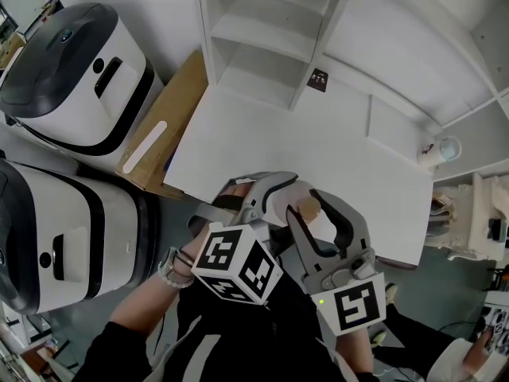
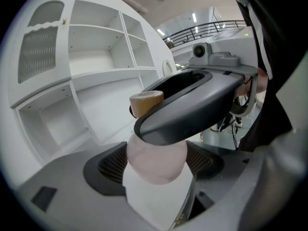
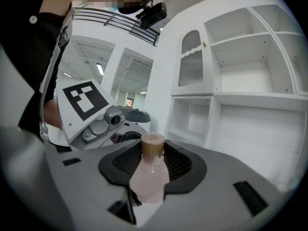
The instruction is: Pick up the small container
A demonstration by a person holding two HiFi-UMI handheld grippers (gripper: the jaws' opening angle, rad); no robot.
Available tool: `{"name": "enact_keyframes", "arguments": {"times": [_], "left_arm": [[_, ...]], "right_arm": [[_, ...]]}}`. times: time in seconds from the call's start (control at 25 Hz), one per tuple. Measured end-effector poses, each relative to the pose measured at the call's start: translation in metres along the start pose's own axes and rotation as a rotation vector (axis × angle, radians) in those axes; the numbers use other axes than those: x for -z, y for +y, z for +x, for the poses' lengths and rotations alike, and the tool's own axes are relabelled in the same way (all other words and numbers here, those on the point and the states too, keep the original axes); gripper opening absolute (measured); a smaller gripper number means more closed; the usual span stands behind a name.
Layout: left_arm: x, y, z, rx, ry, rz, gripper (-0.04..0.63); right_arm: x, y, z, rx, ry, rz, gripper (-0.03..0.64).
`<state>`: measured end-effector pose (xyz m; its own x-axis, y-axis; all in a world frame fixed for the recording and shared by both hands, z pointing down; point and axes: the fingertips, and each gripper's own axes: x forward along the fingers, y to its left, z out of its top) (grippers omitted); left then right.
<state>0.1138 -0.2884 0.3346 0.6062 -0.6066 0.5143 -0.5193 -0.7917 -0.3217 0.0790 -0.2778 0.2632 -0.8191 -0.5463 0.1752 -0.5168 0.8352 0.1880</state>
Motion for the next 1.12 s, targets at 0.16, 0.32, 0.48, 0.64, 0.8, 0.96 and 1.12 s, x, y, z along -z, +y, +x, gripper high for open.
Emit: {"name": "enact_keyframes", "arguments": {"times": [0.16,0.32,0.48,0.64,0.8,0.96,1.12], "left_arm": [[-0.0003,-0.0006,0.0001,0.004,-0.004,-0.003,0.374],[-0.0002,-0.0004,0.0,0.005,-0.005,-0.001,0.374],[0.0006,0.0004,-0.0002,0.006,-0.005,0.003,0.374],[0.0008,0.0002,0.0011,0.008,-0.005,0.005,0.374],[0.0004,0.0013,0.0014,0.007,-0.004,0.007,0.374],[0.0007,0.0011,0.0013,0.007,-0.002,0.009,0.374],[0.0017,0.0008,0.0011,0.009,-0.002,0.011,0.374]], "right_arm": [[0.0002,0.0001,-0.0001,0.003,0.002,0.001,0.146],[0.0004,0.0004,0.0002,0.003,0.004,-0.002,0.146],[0.0013,0.0004,0.001,0.006,0.01,0.002,0.146],[0.0017,-0.0002,0.0011,0.008,0.008,0.001,0.146],[0.0011,-0.0012,0.0018,0.009,0.009,0.001,0.146],[0.0013,-0.0008,0.0018,0.009,0.01,0.0,0.146],[0.0018,0.0,0.0023,0.009,0.012,-0.004,0.146]]}}
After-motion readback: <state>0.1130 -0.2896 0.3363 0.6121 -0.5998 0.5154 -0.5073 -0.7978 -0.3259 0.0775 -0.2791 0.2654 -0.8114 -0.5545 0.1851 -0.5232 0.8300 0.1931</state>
